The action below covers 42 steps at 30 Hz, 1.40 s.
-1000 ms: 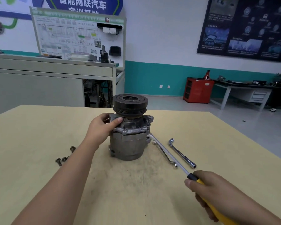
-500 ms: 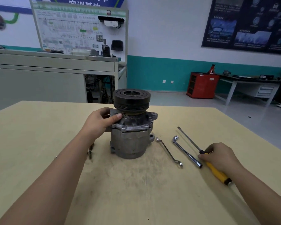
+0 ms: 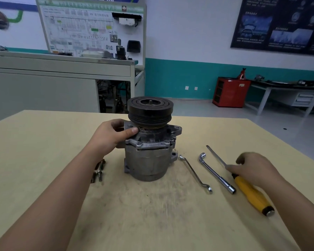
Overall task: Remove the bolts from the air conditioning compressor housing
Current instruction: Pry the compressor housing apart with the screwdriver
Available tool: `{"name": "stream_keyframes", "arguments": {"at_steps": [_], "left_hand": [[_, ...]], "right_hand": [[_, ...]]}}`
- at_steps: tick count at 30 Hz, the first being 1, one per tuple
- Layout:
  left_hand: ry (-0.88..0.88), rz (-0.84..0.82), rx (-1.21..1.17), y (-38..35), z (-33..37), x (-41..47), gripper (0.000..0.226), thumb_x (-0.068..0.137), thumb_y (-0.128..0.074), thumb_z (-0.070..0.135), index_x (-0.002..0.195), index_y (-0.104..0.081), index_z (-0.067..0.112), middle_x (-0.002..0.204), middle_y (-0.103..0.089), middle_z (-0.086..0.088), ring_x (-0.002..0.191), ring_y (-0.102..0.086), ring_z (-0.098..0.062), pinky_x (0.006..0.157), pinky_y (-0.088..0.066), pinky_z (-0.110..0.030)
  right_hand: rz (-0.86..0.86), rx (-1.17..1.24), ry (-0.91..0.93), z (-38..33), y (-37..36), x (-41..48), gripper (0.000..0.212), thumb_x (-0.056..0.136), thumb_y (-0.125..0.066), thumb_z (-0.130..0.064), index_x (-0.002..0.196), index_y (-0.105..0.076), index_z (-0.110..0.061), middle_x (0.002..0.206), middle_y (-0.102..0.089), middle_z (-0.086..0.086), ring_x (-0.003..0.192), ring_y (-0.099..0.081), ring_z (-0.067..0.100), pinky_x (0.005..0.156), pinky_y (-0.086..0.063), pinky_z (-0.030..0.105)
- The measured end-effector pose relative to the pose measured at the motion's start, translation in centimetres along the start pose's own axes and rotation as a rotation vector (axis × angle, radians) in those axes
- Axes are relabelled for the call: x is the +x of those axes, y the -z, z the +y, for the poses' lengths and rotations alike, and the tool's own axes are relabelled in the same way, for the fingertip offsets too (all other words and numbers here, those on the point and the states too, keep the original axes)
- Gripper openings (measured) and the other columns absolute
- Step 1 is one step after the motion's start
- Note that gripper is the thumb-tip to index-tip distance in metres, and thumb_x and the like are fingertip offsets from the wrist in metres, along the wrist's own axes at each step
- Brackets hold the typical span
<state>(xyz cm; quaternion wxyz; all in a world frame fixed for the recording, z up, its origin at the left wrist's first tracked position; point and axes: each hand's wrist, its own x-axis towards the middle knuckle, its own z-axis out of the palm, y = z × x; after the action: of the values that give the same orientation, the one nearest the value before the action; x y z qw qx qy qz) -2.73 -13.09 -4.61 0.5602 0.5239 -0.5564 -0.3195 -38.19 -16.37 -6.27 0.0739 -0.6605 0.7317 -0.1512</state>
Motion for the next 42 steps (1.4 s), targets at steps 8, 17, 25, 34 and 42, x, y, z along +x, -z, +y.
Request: {"name": "stream_keyframes", "arguments": {"at_steps": [8, 17, 25, 34, 42], "left_hand": [[0.036, -0.106, 0.3, 1.5, 1.6, 1.1, 0.037, 0.062, -0.082, 0.035, 0.094, -0.069, 0.02, 0.084, -0.074, 0.005, 0.075, -0.067, -0.005, 0.062, -0.053, -0.02], [0.002, -0.238, 0.501, 2.2, 2.9, 2.2, 0.075, 0.038, -0.077, 0.055, 0.106, -0.067, 0.024, 0.102, -0.067, 0.016, 0.098, -0.06, -0.001, 0.083, -0.049, -0.028], [-0.069, -0.28, 0.322, 1.3, 3.4, 1.7, 0.061, 0.039, -0.086, 0.051, 0.093, -0.062, 0.04, 0.098, -0.068, 0.026, 0.096, -0.06, 0.012, 0.082, -0.046, -0.01], [-0.057, -0.136, 0.047, -0.1, 2.8, 1.6, 0.048, 0.034, -0.081, 0.037, 0.079, -0.073, 0.024, 0.083, -0.075, 0.009, 0.08, -0.07, -0.005, 0.068, -0.053, -0.016], [-0.061, -0.106, 0.004, -0.2, 3.3, 1.5, 0.048, 0.032, -0.086, 0.037, 0.077, -0.075, 0.024, 0.086, -0.075, 0.004, 0.083, -0.071, -0.011, 0.071, -0.057, -0.023]], "right_hand": [[-0.183, 0.707, 0.556, -10.9, 3.8, -0.5, 0.066, 0.058, -0.07, -0.055, 0.117, -0.058, -0.029, 0.108, -0.064, -0.017, 0.1, -0.059, -0.003, 0.078, -0.045, 0.015], [-0.366, 0.708, 0.746, -15.5, 1.0, 2.4, 0.072, 0.052, -0.082, -0.039, 0.116, -0.05, -0.033, 0.113, -0.062, -0.019, 0.103, -0.056, -0.009, 0.084, -0.044, 0.008], [-0.214, 0.823, 0.716, -15.7, -0.8, 2.0, 0.089, 0.036, -0.076, -0.06, 0.116, -0.052, -0.028, 0.11, -0.062, -0.017, 0.106, -0.058, 0.002, 0.09, -0.045, 0.021], [-0.132, 0.96, 0.69, -15.9, -1.4, 1.7, 0.059, 0.033, -0.08, -0.039, 0.088, -0.06, -0.035, 0.076, -0.067, -0.031, 0.08, -0.061, -0.017, 0.065, -0.042, 0.001], [-0.117, 1.029, 0.701, -16.0, -1.0, 1.3, 0.058, 0.031, -0.079, -0.043, 0.086, -0.061, -0.037, 0.08, -0.067, -0.034, 0.082, -0.061, -0.015, 0.064, -0.043, 0.001]]}}
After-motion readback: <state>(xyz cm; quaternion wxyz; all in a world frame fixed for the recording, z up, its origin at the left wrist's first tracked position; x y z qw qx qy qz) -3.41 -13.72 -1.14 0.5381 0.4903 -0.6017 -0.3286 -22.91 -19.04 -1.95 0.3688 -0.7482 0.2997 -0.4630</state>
